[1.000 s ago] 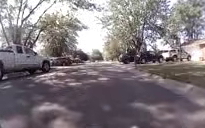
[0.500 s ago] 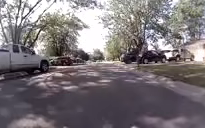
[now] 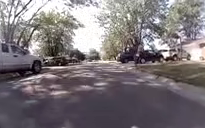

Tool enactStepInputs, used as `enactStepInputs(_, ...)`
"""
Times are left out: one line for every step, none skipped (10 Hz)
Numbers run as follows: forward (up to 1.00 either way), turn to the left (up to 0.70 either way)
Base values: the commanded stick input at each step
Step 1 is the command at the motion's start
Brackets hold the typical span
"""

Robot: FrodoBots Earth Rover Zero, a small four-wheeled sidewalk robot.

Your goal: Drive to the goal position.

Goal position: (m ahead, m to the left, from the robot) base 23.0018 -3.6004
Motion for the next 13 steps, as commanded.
enactStepInputs(0.69,0.03)
enactStepInputs(0.69,0.03)
enactStepInputs(0.69,0.03)
enactStepInputs(0.69,0.03)
enactStepInputs(0.69,0.03)
enactStepInputs(0.69,0.03)
enactStepInputs(0.69,0.03)
enactStepInputs(0.69,-0.07)
enactStepInputs(0.69,-0.33)
enactStepInputs(0.69,-0.25)
enactStepInputs(0.69,-0.17)
enactStepInputs(0.69,-0.05)
enactStepInputs(0.69,0.03)
